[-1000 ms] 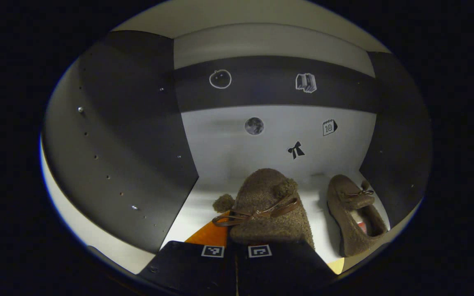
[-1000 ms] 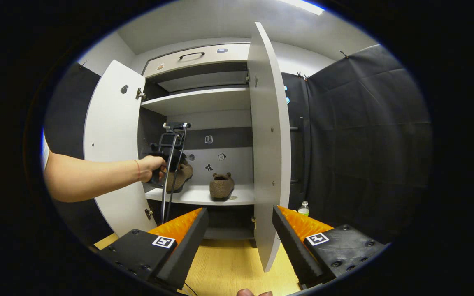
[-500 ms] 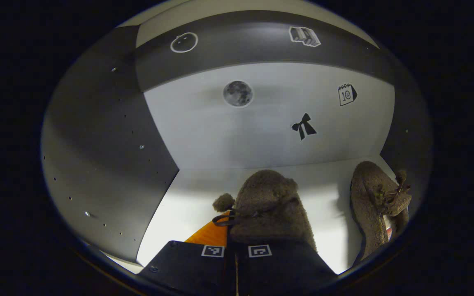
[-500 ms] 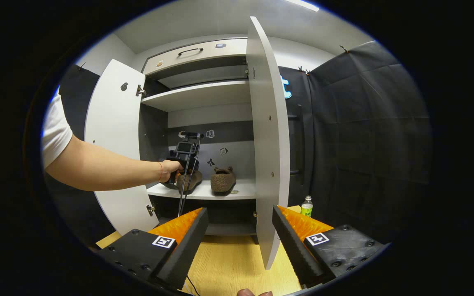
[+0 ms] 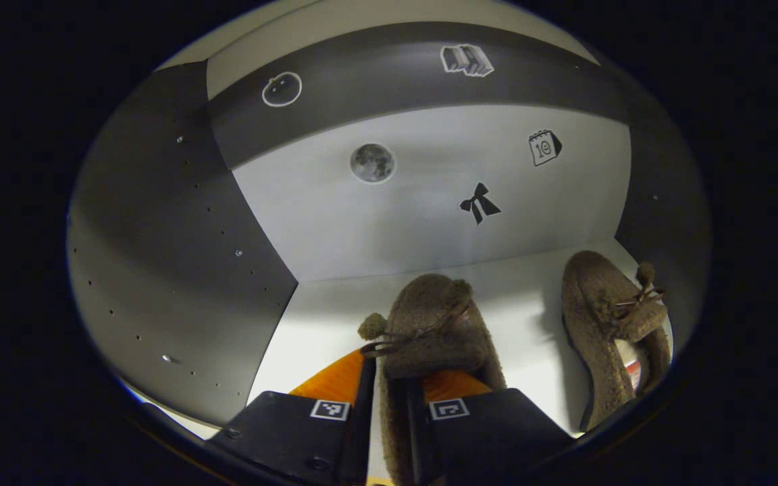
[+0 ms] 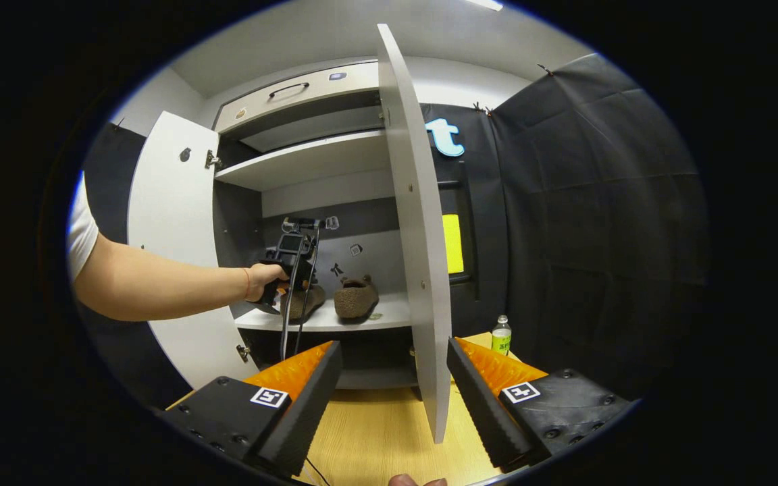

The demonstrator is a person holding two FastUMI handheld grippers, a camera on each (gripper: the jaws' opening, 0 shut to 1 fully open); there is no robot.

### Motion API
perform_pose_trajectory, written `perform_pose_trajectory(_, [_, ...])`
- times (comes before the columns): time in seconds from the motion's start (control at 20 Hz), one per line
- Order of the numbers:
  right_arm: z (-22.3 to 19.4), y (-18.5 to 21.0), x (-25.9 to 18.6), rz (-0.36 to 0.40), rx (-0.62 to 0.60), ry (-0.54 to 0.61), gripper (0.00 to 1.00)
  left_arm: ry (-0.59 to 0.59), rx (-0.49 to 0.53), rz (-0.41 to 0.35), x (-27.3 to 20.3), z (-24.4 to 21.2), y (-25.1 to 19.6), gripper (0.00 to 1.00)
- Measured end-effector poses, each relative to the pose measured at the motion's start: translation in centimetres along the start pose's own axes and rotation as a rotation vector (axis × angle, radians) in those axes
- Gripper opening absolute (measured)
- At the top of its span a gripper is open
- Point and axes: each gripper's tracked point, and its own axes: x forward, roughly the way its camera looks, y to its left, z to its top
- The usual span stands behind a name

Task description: Grab one shoe with the right hand and put it into the shoe cabinet, grab the other shoe with the left hand and put it into the shoe cabinet; then close the right door with the right hand and the left door with the left hand.

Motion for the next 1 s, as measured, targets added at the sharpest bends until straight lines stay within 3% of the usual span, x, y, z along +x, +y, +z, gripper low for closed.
perform_pose_trajectory(0.05, [0.0,0.0,0.0,0.003,0.003,-0.001,0.98,-0.016,-0.005,-0.004,-0.7,0.3,0.0,0.34])
perform_pose_trajectory(0.2, [0.3,-0.1,-0.4,0.009,-0.002,-0.008,0.98,-0.063,-0.038,-0.035,-3.2,0.6,-0.2,0.76])
perform_pose_trajectory(0.4, [0.8,-0.3,-0.7,0.017,-0.001,-0.012,0.98,-0.138,-0.074,-0.088,-7.0,0.9,-0.6,0.90])
perform_pose_trajectory(0.55, [1.1,-0.9,-0.9,0.022,0.016,-0.008,0.98,-0.205,-0.089,-0.121,-10.4,1.4,-0.6,0.96])
perform_pose_trajectory(1.0, [3.7,-4.5,-2.6,-0.007,0.000,-0.007,0.98,-0.459,-0.124,-0.208,-22.8,0.1,-0.6,0.96])
